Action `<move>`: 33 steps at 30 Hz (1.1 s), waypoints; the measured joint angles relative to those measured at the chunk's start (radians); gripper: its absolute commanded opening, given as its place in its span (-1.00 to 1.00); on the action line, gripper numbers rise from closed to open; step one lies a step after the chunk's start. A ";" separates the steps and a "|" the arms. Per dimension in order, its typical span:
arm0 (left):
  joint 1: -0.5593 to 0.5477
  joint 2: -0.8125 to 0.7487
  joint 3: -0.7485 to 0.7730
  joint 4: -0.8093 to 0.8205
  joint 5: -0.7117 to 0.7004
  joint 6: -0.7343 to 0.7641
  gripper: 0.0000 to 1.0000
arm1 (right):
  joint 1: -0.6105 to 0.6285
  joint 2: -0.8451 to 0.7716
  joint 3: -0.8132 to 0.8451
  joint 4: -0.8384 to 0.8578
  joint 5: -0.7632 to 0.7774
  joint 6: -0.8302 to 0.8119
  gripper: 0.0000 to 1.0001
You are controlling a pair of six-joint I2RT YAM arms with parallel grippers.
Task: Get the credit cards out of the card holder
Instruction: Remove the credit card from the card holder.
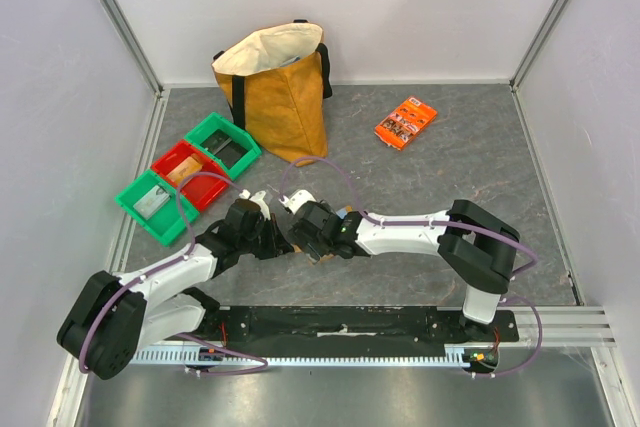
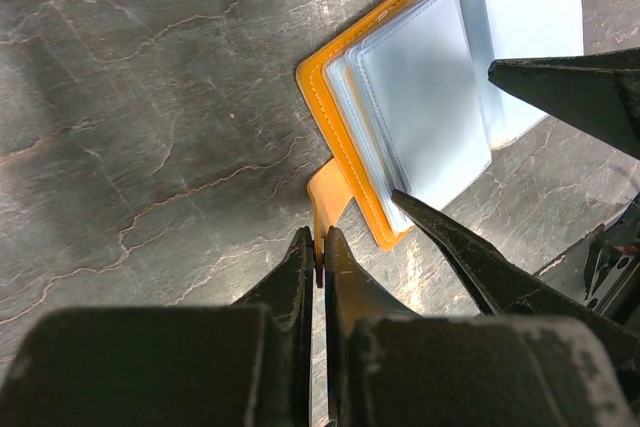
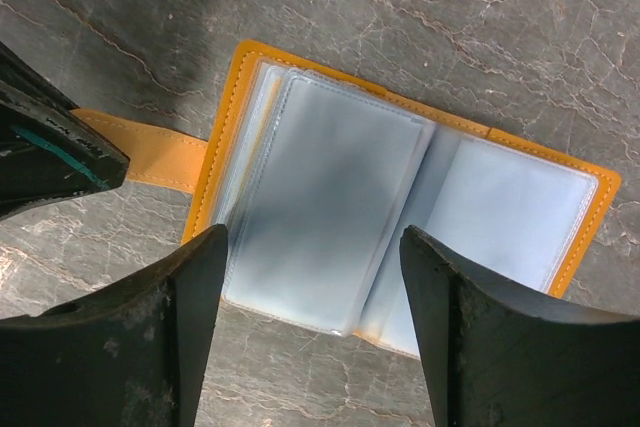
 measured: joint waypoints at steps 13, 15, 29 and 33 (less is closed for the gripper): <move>0.000 -0.003 0.000 -0.014 0.000 0.000 -0.96 | 0.000 -0.004 0.000 -0.011 0.012 -0.002 0.53; 0.000 -0.003 0.000 -0.015 0.000 0.000 -0.96 | 0.000 -0.010 0.000 -0.013 0.012 -0.003 0.54; 0.000 -0.003 0.000 -0.015 0.000 0.000 -0.96 | -0.006 -0.029 0.021 -0.027 0.008 -0.016 0.48; 0.000 -0.004 0.000 -0.015 0.000 0.000 -0.97 | -0.006 -0.026 0.021 -0.028 0.001 -0.018 0.47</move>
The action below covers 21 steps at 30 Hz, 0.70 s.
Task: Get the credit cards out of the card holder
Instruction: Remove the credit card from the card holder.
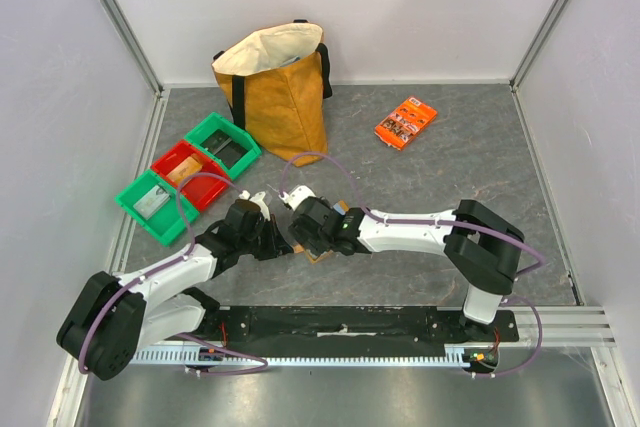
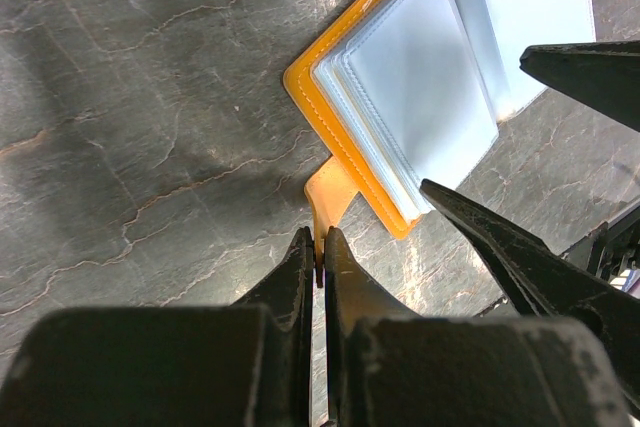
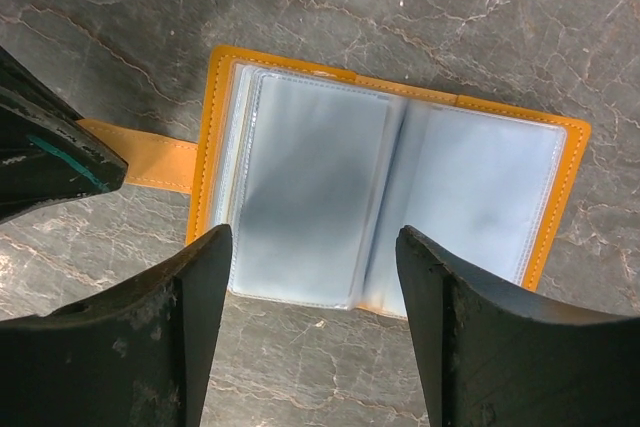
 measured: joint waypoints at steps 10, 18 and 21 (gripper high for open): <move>0.000 0.000 0.000 0.000 0.001 0.000 -0.97 | -0.002 0.029 0.000 -0.002 -0.002 0.000 0.34; 0.000 0.000 0.000 0.000 0.001 0.000 -0.96 | -0.029 0.028 -0.001 -0.002 -0.003 -0.001 0.24; 0.000 0.000 0.000 -0.001 0.001 0.000 -0.96 | -0.045 0.027 -0.001 -0.002 0.011 -0.001 0.26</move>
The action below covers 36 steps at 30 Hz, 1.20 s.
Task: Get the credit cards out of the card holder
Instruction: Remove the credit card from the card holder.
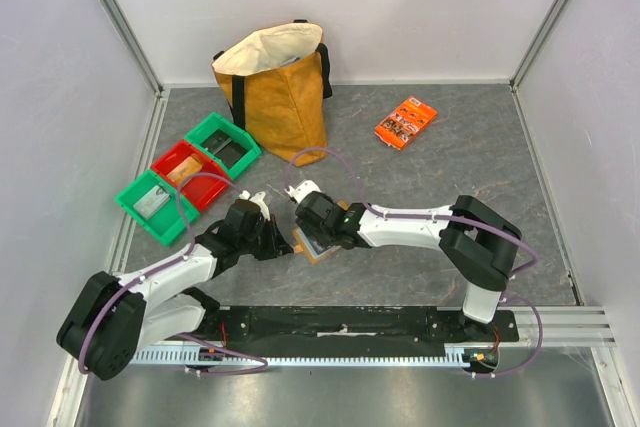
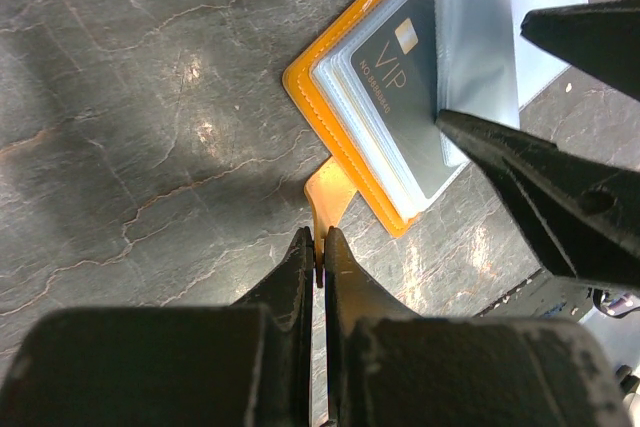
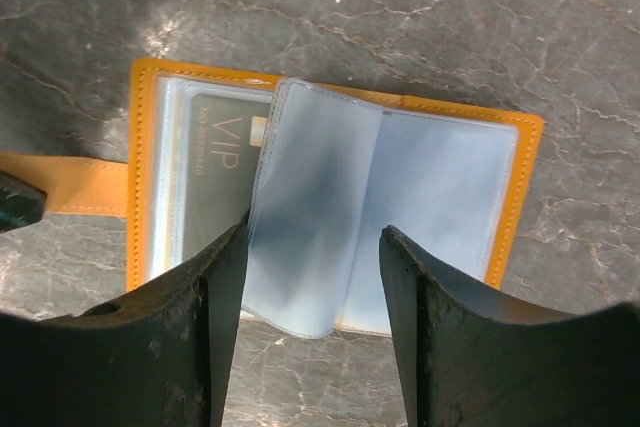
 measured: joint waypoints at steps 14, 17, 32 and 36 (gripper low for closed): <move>0.000 -0.002 0.000 -0.007 -0.001 0.000 -0.93 | -0.022 -0.008 -0.006 -0.038 0.163 -0.005 0.10; 0.000 -0.002 0.001 -0.012 -0.002 0.000 -0.74 | -0.052 -0.024 -0.024 -0.037 0.140 0.005 -0.06; 0.000 -0.093 0.254 -0.148 0.002 0.001 -0.33 | -0.123 -0.081 -0.123 0.052 -0.023 0.051 -0.08; -0.008 -0.015 0.337 -0.101 0.043 0.000 -0.52 | -0.146 -0.112 -0.150 0.066 -0.063 0.063 -0.08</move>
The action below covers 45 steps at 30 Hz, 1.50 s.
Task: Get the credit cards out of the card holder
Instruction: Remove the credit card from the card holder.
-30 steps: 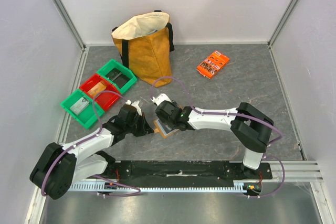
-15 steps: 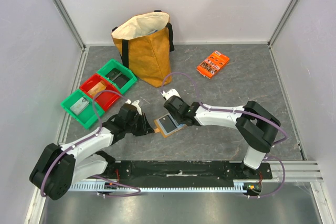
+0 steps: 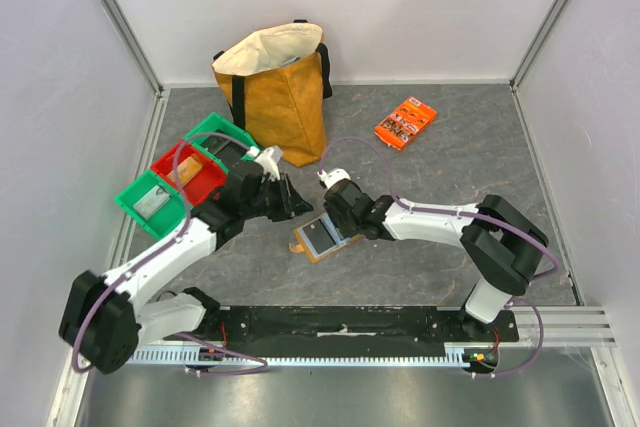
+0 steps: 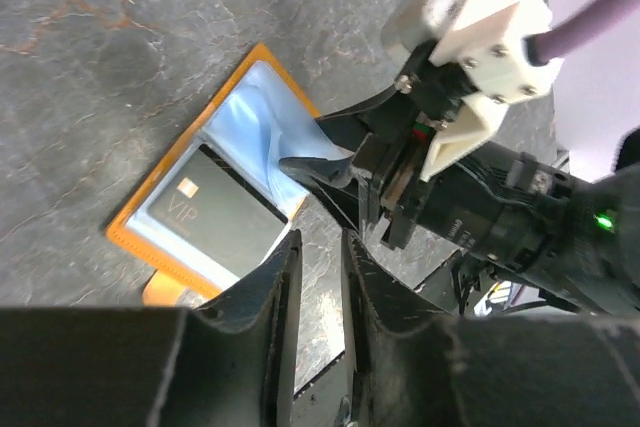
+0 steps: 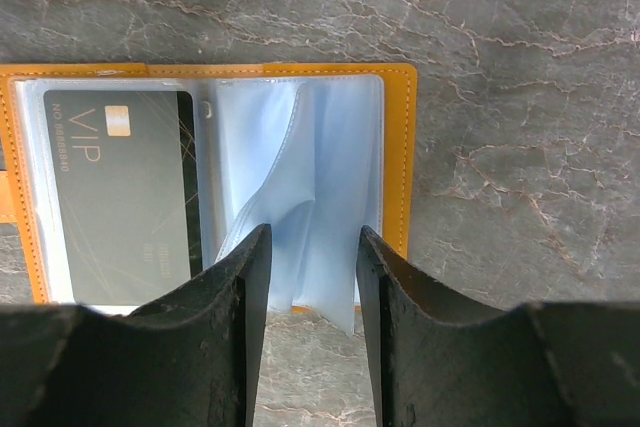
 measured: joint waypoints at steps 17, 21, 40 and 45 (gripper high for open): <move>-0.110 0.475 0.052 0.086 -0.004 0.001 -0.92 | -0.030 -0.146 -0.035 0.004 -0.009 0.019 -0.08; -0.125 0.479 0.051 0.100 -0.020 0.001 -0.92 | -0.030 -0.209 -0.031 -0.003 -0.028 0.031 -0.10; -0.130 0.390 -0.024 0.104 -0.116 0.001 -0.92 | -0.138 -0.132 -0.111 0.237 -0.401 0.143 -0.41; -0.130 0.373 -0.048 0.103 -0.127 0.001 -0.94 | -0.187 -0.083 -0.162 0.326 -0.499 0.180 -0.39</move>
